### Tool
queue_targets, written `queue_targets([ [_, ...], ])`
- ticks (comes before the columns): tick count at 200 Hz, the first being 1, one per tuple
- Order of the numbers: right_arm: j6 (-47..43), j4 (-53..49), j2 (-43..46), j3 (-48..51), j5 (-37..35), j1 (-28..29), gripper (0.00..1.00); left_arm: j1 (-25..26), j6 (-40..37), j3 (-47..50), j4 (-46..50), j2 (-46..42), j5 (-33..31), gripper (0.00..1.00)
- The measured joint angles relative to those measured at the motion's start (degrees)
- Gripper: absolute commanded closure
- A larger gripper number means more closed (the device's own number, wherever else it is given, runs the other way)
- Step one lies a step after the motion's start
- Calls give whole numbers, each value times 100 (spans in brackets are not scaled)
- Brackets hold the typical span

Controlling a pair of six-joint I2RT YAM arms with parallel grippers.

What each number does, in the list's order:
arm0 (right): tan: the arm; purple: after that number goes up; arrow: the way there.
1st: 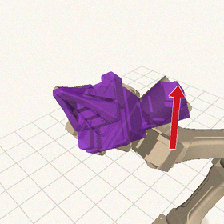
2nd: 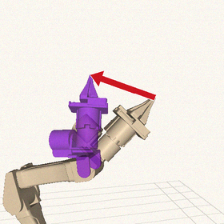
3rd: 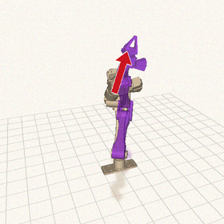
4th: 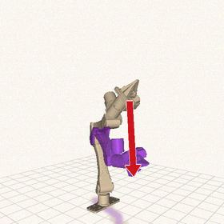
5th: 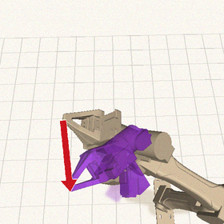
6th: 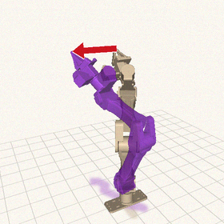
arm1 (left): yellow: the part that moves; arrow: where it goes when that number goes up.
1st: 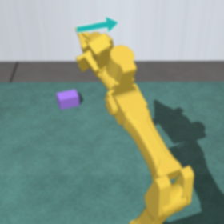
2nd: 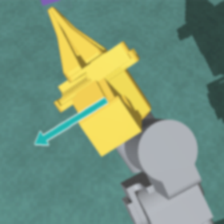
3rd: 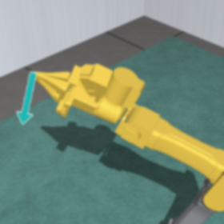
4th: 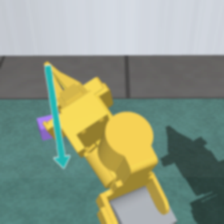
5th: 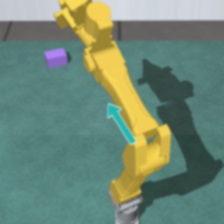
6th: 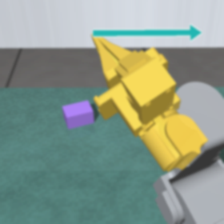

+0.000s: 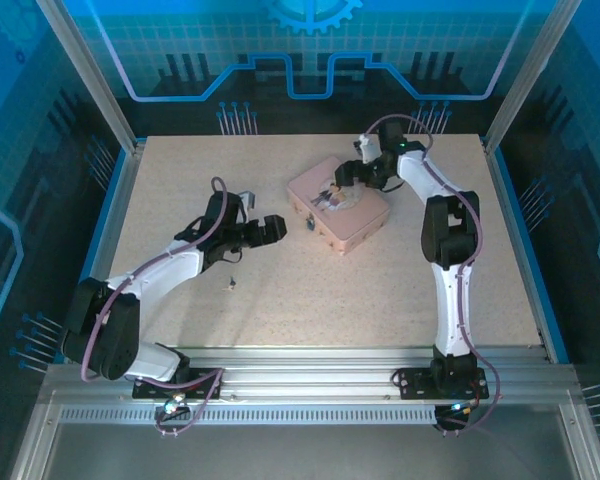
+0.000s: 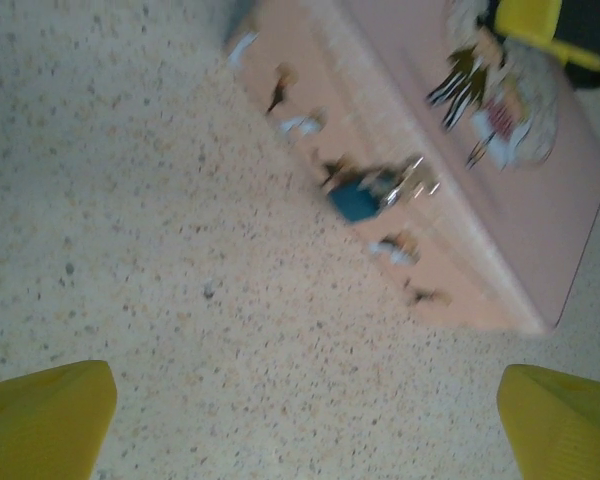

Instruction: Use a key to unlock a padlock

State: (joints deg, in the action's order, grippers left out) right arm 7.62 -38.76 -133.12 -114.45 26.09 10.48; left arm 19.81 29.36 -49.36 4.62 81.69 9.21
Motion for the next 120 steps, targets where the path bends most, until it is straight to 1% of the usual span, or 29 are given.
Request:
queue_targets([
  [25,-114,17,337,479,74,232,10,-127,-101,-466,164,232,-15,1],
  [44,-31,184,743,990,-37,271,8,-275,-190,-942,304,531,-13,1],
  [71,286,538,1604,1775,-573,188,4,-444,-400,-1818,579,1141,50,1],
  [96,662,828,2605,2487,-1198,131,4,-592,-608,-2651,796,1823,221,1],
  [120,1128,1045,3556,3257,-1613,138,5,-691,-793,-3445,1014,2527,409,1],
])
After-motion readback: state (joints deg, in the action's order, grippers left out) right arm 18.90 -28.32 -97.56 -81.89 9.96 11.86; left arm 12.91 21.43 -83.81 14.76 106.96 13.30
